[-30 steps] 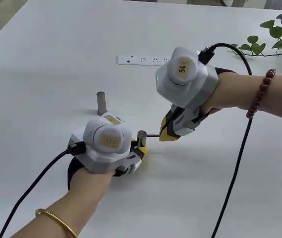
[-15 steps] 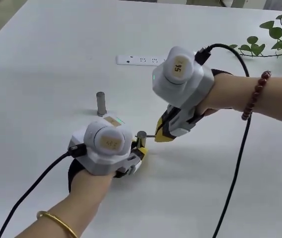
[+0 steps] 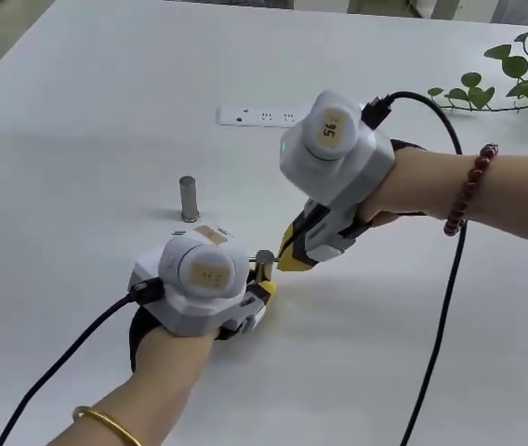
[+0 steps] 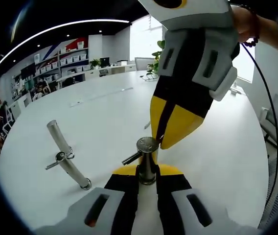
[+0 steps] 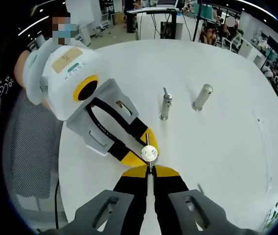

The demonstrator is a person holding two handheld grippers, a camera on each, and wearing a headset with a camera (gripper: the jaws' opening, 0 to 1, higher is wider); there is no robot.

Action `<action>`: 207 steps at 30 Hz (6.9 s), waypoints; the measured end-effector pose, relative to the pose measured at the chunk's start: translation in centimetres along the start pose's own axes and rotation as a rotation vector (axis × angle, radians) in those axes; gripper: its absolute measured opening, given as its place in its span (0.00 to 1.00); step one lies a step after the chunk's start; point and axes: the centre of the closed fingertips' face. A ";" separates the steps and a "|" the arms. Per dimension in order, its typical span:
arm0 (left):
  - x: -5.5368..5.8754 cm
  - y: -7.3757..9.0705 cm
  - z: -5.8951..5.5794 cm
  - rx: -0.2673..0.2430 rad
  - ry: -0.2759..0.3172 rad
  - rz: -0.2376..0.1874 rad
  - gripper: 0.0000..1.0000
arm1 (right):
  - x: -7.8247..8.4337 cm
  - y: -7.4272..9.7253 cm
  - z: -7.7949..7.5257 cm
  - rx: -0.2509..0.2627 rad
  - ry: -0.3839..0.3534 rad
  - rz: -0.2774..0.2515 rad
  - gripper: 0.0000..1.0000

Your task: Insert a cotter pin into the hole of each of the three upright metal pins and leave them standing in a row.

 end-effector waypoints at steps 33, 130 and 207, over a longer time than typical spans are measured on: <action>0.1 0.1 0.0 -0.009 0.031 0.000 0.11 | -0.1 0.3 -0.1 0.012 -0.037 -0.057 0.00; -1.6 -1.4 2.5 -0.083 0.029 -0.023 0.13 | 3.5 3.4 0.3 0.141 -0.575 -0.373 0.24; 0.6 11.3 4.1 -0.126 0.135 -0.098 0.97 | -11.1 -5.4 -10.8 0.231 -0.458 -0.518 0.21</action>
Point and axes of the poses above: the centre of the closed fingertips' face, and the gripper's own axes: y roughly backward along the fingers, z roughly to its left, x roughly out of its underside, and after that the axes turned 3 degrees about x, right-handed
